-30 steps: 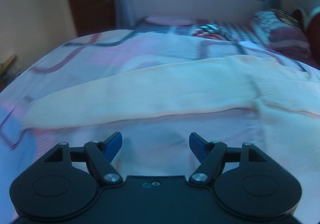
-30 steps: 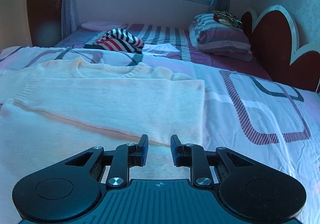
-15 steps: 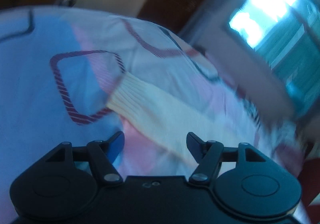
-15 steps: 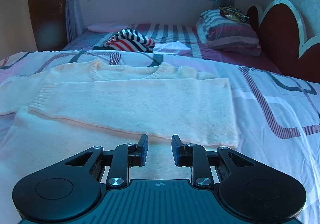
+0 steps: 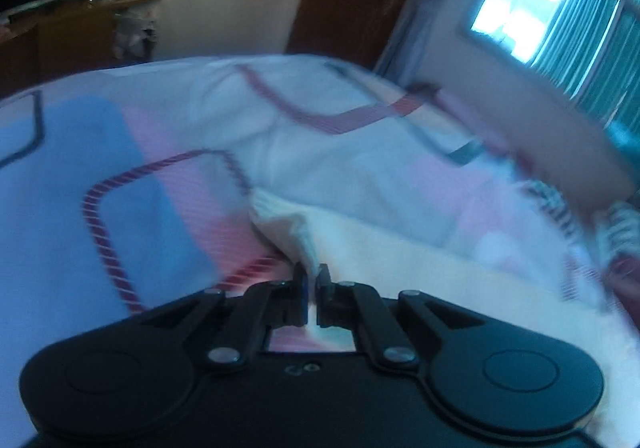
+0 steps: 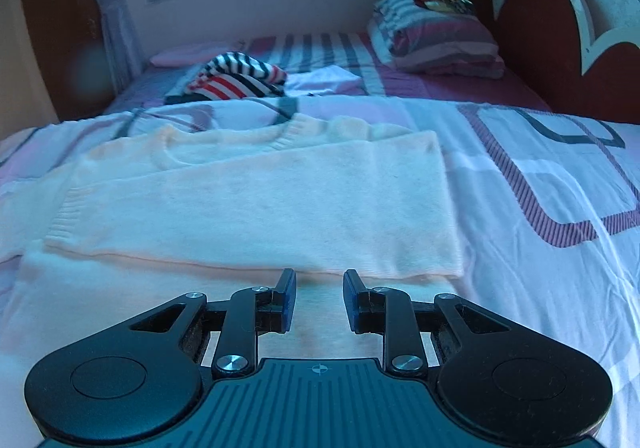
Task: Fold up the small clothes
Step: 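Grasp the cuff of the other sleeve with the left tool and lift, then lay the held sleeve across the sweater body with the left tool, then open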
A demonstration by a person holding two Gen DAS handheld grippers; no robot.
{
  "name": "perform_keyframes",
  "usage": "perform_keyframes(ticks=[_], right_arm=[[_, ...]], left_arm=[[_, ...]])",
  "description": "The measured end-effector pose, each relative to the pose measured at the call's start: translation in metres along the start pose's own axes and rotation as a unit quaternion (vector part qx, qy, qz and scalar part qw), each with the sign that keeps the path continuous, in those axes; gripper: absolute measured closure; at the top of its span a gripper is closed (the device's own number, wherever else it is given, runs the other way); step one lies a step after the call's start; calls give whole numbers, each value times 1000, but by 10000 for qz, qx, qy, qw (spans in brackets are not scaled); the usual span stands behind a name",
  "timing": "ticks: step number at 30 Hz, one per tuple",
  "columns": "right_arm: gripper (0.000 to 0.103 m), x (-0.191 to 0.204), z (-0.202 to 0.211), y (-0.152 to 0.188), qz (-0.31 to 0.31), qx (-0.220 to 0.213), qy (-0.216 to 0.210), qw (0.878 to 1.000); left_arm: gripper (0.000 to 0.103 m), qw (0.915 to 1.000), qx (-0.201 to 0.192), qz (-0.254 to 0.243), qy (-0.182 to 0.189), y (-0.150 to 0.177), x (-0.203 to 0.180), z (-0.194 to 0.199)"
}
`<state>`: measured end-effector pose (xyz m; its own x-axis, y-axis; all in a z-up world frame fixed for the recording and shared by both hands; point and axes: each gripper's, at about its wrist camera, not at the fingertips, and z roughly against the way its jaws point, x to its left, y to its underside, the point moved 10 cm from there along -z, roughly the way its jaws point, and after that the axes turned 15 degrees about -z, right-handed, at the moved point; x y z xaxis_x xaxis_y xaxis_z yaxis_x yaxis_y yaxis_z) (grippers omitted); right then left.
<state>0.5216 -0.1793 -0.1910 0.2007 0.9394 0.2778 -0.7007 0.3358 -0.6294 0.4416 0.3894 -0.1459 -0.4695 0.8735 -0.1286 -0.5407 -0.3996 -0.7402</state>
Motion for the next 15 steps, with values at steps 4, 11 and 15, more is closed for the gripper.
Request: perform_keyframes(ticks=[4,11,15], right_arm=[[77,-11,0,-2,42,-42,113,9999],[77,-24,11,-6,47,-155,88,9998],[77,-38,17,-10,-20,-204,71,9998]], left_arm=[[101,9980,-298,-236,498,-4,-45,22],[101,9826,-398,-1264,1302,6,-181,43],[101,9685,-348,-1868,1608,24,-255,51]])
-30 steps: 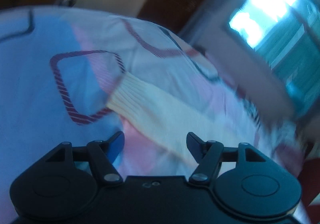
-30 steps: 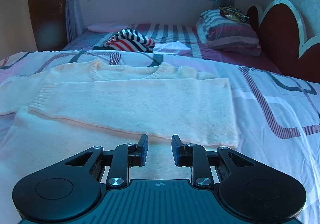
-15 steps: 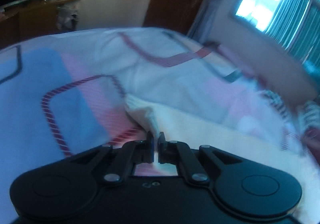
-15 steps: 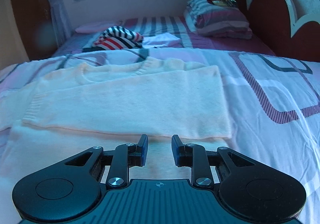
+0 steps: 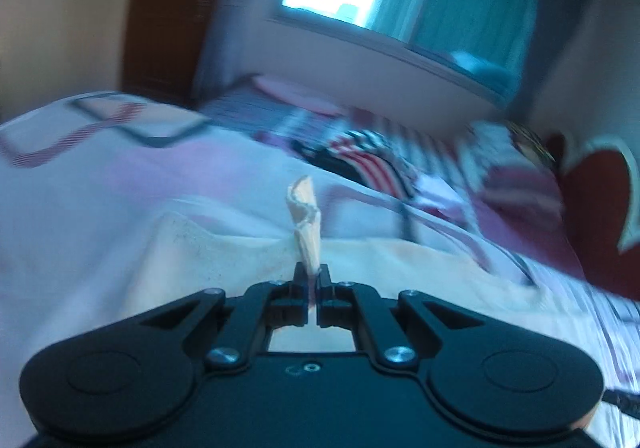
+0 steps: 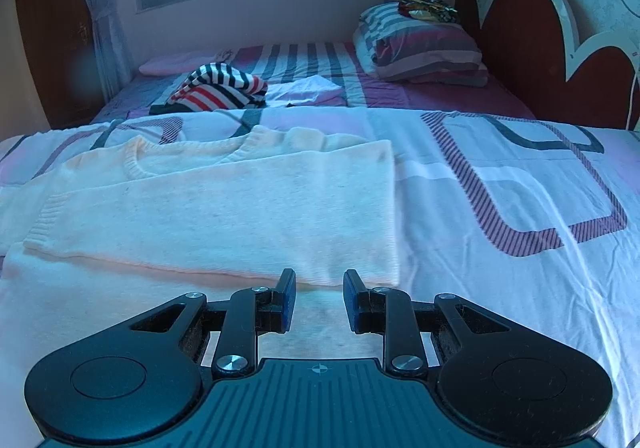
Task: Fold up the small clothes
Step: 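Lay the held sleeve across the sweater body with the left tool, then open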
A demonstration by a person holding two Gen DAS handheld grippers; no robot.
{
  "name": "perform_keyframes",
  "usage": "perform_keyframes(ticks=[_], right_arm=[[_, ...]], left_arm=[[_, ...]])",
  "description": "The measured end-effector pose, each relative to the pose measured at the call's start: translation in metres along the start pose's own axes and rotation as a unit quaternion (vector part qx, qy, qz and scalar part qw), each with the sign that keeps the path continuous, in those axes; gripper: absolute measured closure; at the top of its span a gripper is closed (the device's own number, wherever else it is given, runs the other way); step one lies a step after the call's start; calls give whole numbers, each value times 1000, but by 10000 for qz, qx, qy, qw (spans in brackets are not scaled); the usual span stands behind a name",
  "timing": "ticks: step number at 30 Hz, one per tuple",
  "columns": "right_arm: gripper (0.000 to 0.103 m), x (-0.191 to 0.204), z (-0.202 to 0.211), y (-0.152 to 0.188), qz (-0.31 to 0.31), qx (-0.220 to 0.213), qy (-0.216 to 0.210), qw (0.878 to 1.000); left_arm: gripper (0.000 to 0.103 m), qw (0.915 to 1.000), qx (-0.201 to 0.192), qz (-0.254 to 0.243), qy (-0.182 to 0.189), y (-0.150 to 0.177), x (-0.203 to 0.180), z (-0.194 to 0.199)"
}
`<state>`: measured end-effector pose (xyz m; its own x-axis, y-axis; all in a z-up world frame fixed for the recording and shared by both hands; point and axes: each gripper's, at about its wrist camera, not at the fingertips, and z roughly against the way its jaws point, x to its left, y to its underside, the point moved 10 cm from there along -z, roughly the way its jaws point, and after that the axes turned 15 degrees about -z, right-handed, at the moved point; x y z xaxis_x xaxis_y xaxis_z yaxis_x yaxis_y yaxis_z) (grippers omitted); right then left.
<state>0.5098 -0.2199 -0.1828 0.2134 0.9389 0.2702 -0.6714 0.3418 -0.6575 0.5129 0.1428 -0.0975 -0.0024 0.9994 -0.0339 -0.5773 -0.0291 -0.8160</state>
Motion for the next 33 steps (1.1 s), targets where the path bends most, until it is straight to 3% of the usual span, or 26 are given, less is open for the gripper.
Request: perform_keyframes(ticks=[10,21,23,25,26,27,28,30,33], right_arm=[[77,-45,18,-12,-455,-101,-151,9988],[77,-83,32,-15,-676,-89,-187,9975],[77,-87,33,-17,-712,-94,-189,9972],[71,-90,34,-19,-801,-86,-238,9965],[58,-91,35,-20,-857,-88,-276,9959],[15,-91,36,-21,-903,-103,-314,9954],[0,-91,37,-25,-931,-198,-330,9949],[1,-79,45,-31,-747,-492,-556,9944],[23,-52,41,-32,-631,-383,-926,9930]], left_arm=[[101,9910,268,-1073,752,7,-153,-40],[101,9805,675,-1735,637,44,-239,-70],[96,9773,822,-1827,693,49,-249,-74],[70,9733,864,-1981,770,53,-259,-75],[59,9701,839,-2108,858,55,-266,-74],[34,9662,846,-2213,1014,57,-273,-73],[25,9628,841,-2289,1168,61,-278,-72],[27,9609,651,-2426,1160,62,-270,-56],[26,9684,145,-2398,664,58,-221,-25]])
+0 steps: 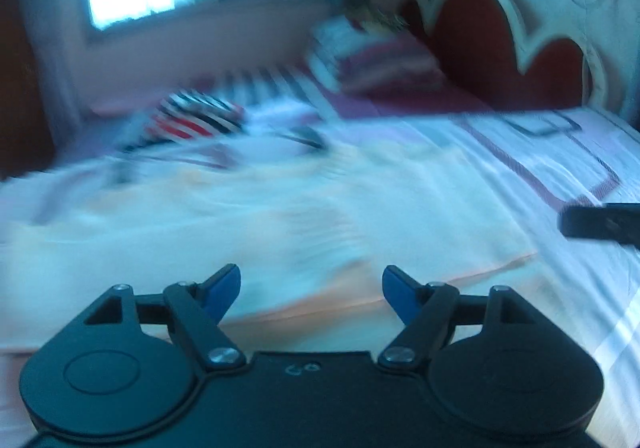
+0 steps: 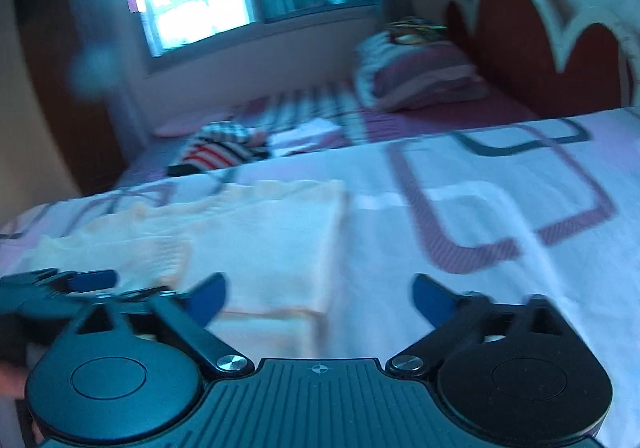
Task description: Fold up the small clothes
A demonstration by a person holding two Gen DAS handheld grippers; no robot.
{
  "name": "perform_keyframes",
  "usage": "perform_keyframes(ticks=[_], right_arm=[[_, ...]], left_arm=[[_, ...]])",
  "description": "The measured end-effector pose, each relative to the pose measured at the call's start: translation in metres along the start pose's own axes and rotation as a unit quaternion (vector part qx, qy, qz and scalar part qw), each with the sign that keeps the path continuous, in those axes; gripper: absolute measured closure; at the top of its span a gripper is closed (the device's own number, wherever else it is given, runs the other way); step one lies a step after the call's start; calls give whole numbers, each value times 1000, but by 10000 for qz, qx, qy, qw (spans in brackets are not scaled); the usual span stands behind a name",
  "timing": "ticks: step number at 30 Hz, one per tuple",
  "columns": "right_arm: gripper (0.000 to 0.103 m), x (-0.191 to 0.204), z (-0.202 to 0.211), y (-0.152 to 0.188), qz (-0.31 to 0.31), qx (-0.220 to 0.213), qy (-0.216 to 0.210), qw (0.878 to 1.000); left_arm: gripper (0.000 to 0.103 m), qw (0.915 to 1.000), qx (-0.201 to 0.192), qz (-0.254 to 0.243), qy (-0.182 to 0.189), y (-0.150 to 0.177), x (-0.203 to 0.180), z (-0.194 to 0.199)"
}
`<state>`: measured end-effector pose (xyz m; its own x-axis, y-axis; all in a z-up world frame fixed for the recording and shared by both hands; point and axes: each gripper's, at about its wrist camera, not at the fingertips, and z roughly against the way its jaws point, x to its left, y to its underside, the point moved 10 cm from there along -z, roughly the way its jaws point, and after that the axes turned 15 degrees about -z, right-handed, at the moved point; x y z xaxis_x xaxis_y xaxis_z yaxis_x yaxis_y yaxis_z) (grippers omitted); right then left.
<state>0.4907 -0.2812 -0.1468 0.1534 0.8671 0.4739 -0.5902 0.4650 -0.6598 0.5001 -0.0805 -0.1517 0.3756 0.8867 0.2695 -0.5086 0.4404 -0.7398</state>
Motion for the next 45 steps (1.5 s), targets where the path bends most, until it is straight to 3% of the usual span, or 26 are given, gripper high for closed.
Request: perform_keyframes(ticks=[3,7,12,14,16,17,19,20,26,30,34,38,39,45], right_arm=[[35,24,-24,12,-227,346,-322,9986],[38,61,-57,34,-626,751,-714,9926],[38,92,-86,46,-939,978,-875,9869],[43,100,-92,44,-976,1003,-916,9859],[66,108,-101,43,-940,1052,-884,9860],[71,112,-104,44,-906,1086,-811,9866],[93,119,-114,46,-760,1136,-658,9884],[98,123,-116,47,-650,1132,-595,9896],[99,149,-89,31,24,500,-713,9962],[99,127,-50,-10,-358,-297,-746,9961],[99,112,-56,-8,-61,-112,-457,9989],[99,98,-62,-2,-164,-14,-351,9992],[99,97,-63,-1,-196,6,-326,9993],[99,71,-57,1,-396,-3,-159,9991]], left_arm=[[26,9961,104,361,-797,38,63,26],[26,9871,414,1006,-1174,89,130,44],[26,9859,446,1231,-1041,102,155,40],[26,9868,453,1270,-897,103,156,32],[26,9877,464,1282,-767,104,154,24],[26,9878,475,1277,-758,106,154,21],[26,9873,560,1322,-675,112,155,12],[25,9872,553,1342,-656,116,158,12],[30,9837,556,1489,-840,121,173,16],[36,9853,603,1404,-765,120,174,17],[37,9884,177,1408,-532,103,168,27],[39,9908,545,1056,-648,102,159,12],[44,9908,630,999,-661,104,158,7],[45,9915,651,897,-686,106,158,5]])
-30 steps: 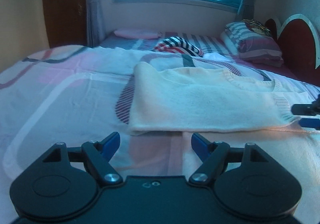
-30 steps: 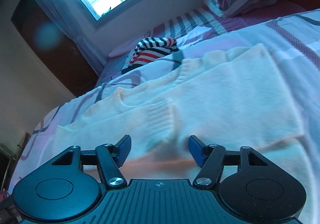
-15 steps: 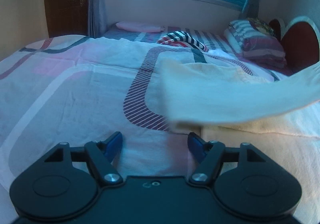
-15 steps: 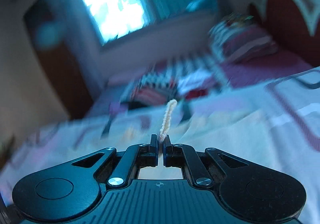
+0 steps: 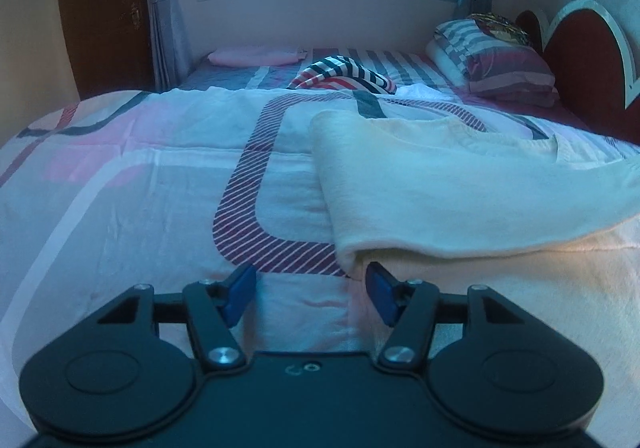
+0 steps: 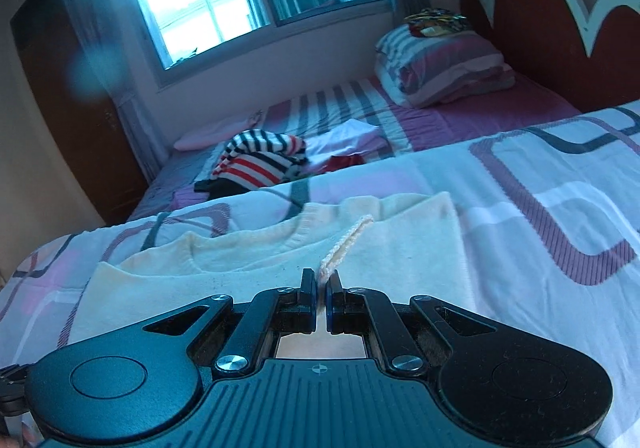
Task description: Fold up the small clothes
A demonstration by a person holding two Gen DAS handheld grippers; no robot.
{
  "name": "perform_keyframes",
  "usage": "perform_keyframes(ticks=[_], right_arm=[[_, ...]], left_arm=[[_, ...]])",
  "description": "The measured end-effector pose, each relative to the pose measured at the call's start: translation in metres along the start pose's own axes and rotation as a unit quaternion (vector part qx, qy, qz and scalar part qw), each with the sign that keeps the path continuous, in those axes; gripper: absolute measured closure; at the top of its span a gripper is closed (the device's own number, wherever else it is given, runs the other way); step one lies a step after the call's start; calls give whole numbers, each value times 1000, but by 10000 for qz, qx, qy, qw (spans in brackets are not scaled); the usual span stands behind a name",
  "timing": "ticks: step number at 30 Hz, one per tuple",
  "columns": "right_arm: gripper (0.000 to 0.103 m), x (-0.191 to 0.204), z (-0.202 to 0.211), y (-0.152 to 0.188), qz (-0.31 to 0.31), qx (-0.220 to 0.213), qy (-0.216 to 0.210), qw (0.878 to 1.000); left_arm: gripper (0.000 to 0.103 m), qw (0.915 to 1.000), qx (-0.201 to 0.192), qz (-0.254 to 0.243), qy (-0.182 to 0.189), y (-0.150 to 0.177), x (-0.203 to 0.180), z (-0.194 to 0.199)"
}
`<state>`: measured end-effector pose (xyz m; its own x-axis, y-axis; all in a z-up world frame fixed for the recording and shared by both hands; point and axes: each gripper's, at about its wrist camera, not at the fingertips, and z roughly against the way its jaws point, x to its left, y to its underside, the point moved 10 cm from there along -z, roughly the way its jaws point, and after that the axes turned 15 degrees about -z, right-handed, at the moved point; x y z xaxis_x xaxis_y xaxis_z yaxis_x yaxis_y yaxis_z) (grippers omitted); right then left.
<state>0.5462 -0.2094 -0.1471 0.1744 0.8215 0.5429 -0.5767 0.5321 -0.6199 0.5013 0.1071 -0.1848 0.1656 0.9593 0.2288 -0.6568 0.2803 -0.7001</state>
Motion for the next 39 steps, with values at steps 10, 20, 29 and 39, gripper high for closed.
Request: perform_keyframes(ticks=[10,20,29,39], right_arm=[[99,-34,1,3,-152,123,238,9995],[99,-50,-3,17,-187,304,370,9987],[99,-63,8,0,-311,-6,553,9980],[100,-28,-31,22,863,139,772,9932]], left_arm=[[44,10000,29,15,13,0,2,-3],[44,10000,39,33,22,0,1,-3],[40,9994,-319,124,-66,-11,16,14],[34,9961,-256,-214,813,-44,-47,-34]])
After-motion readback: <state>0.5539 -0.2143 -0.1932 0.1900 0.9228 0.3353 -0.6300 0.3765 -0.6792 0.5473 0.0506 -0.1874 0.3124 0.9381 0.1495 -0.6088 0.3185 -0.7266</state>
